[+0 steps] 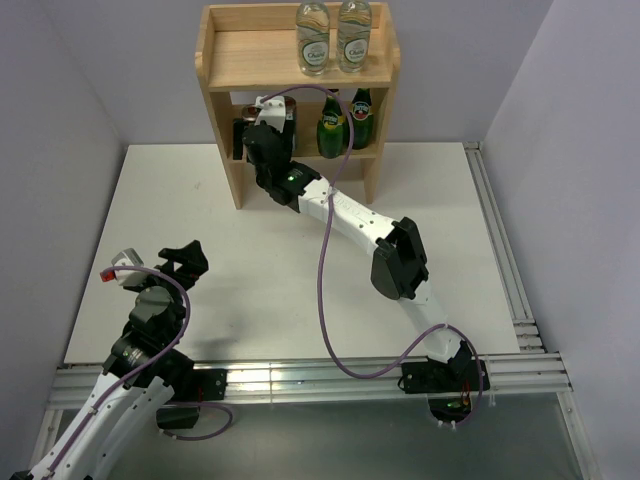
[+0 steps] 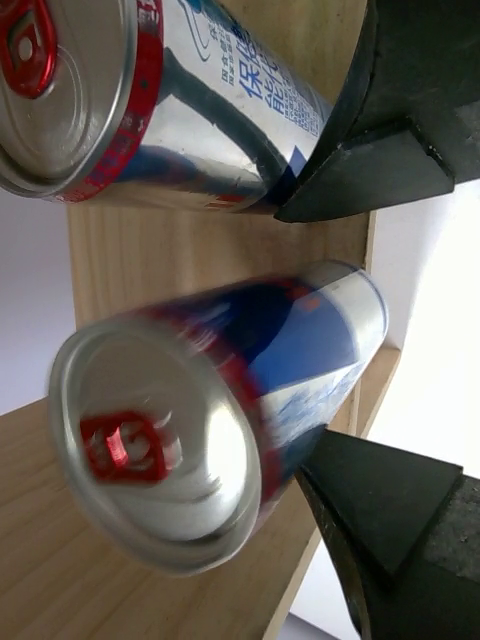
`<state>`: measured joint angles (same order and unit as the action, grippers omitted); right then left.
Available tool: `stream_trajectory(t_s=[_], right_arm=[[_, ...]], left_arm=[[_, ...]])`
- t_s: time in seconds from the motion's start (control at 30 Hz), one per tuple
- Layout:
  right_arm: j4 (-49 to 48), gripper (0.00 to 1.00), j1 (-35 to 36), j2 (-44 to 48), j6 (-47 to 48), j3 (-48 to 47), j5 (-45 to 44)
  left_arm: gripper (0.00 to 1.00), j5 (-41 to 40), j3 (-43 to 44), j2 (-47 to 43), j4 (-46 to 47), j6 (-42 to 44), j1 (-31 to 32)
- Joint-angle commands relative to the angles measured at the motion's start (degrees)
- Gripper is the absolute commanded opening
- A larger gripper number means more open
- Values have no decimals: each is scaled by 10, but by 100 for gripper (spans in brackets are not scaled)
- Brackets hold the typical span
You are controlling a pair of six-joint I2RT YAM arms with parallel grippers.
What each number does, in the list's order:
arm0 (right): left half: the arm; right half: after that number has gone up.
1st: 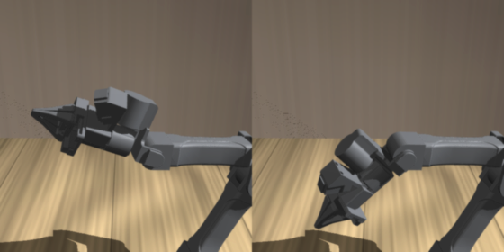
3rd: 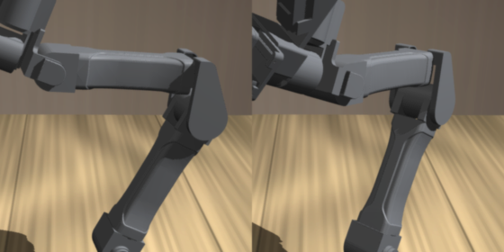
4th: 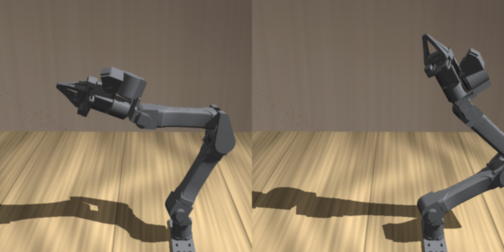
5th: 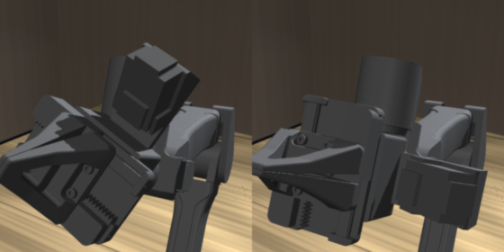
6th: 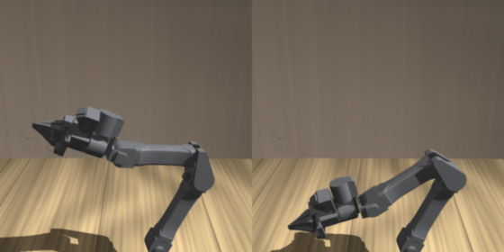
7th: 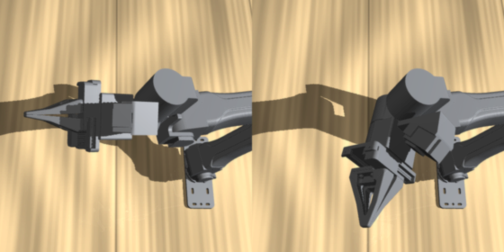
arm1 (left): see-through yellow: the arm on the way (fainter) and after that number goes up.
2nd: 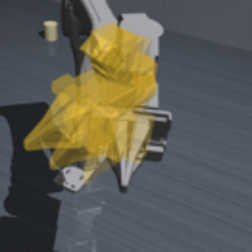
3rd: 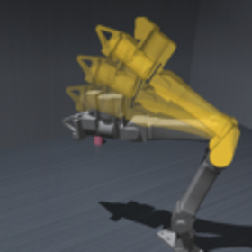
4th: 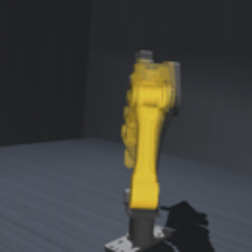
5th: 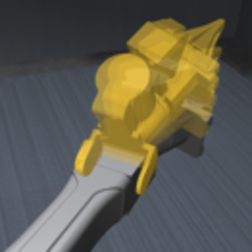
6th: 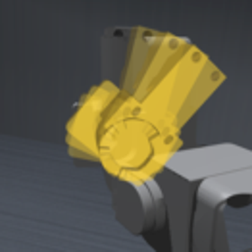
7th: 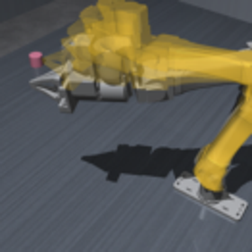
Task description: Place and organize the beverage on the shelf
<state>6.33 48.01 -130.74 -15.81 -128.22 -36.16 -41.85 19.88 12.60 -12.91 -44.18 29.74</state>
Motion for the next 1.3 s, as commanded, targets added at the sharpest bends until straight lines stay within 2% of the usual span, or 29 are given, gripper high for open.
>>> stream_trajectory(t_s=[0.0, 0.03, 0.07, 0.77, 0.9, 0.93, 0.97, 1.0, 1.1, 1.27], right_arm=[[-23, 90, -5, 1, -3, -4, -15], [-23, 96, -5, 1, -3, -4, -15], [-23, 96, -5, 2, -3, -4, -15], [-56, 95, 24, 50, -6, 83, -30], [-53, 89, 24, 43, -9, 81, -32], [-52, 84, 25, 40, -8, 76, -32], [-51, 79, 25, 36, -6, 73, -31], [-48, 67, 25, 33, -5, 69, -33], [-44, 45, 24, 24, 0, 54, -40], [-40, 40, 18, 15, 7, 39, -48]], left_arm=[[99, 4, 3, 3, 24, 12, 1], [99, 4, 3, 4, 24, 13, 1], [99, 4, 2, 4, 23, 12, 1], [99, 2, 6, -6, 11, 11, 1], [99, 0, 6, -14, 7, 12, 1], [99, 0, 6, -15, 6, 12, 1], [99, 0, 5, -16, 6, 12, 1], [99, 0, 7, -15, 6, 12, 1], [99, 2, 7, -14, 6, 11, 1], [99, 4, 6, -14, 7, 12, 1]])
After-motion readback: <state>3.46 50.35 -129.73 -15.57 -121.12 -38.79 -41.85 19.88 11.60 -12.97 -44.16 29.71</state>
